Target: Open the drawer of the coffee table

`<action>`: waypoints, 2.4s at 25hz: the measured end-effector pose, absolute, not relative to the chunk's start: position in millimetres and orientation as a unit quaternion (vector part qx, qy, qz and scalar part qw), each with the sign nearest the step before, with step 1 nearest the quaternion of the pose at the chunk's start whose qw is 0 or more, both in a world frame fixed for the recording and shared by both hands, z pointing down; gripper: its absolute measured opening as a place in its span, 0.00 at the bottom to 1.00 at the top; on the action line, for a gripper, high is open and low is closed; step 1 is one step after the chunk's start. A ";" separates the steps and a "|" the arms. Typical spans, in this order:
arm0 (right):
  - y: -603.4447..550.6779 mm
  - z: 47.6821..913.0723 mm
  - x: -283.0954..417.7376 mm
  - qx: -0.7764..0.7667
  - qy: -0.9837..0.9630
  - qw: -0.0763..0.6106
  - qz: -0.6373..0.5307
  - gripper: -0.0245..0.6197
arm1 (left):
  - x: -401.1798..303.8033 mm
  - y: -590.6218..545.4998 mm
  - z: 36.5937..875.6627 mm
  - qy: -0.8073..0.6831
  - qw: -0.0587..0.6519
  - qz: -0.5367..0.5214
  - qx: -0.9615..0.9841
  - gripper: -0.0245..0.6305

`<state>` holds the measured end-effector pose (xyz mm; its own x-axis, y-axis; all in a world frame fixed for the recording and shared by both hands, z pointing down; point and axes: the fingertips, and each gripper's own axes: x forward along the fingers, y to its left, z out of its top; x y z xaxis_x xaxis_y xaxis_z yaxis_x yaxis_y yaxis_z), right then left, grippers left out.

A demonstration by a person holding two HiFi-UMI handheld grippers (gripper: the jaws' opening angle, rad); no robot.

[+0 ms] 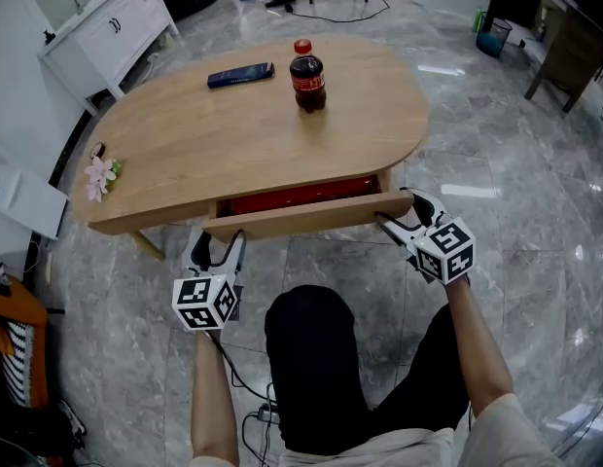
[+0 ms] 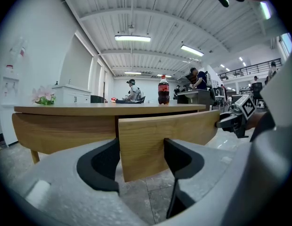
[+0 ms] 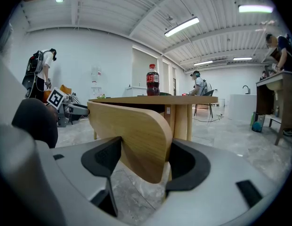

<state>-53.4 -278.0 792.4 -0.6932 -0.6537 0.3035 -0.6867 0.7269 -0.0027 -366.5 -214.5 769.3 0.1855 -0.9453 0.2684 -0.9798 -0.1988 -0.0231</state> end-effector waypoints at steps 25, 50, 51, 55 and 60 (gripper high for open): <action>-251.4 794.7 -51.1 0.372 -0.915 0.145 0.054 0.53 | -364.7 -189.6 773.1 -0.629 0.086 0.115 0.764 0.47; -227.7 794.9 -44.5 0.370 -0.916 0.146 0.052 0.53 | -357.6 -164.4 772.5 -0.632 0.089 0.106 0.762 0.47; -225.7 795.1 -44.2 0.369 -0.916 0.146 0.052 0.53 | -357.4 -162.2 772.5 -0.633 0.089 0.106 0.762 0.47; -217.7 795.1 -43.2 0.369 -0.917 0.146 0.051 0.53 | -356.2 -153.6 772.8 -0.633 0.090 0.104 0.761 0.47; -209.4 795.0 -42.1 0.369 -0.917 0.145 0.050 0.53 | -355.1 -145.2 771.8 -0.633 0.089 0.102 0.762 0.47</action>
<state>-42.1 -209.4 795.0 -0.6857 -0.6623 0.3021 -0.6911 0.7226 0.0155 -355.1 -145.2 771.8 0.1781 -0.9467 0.2683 -0.9831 -0.1827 0.0077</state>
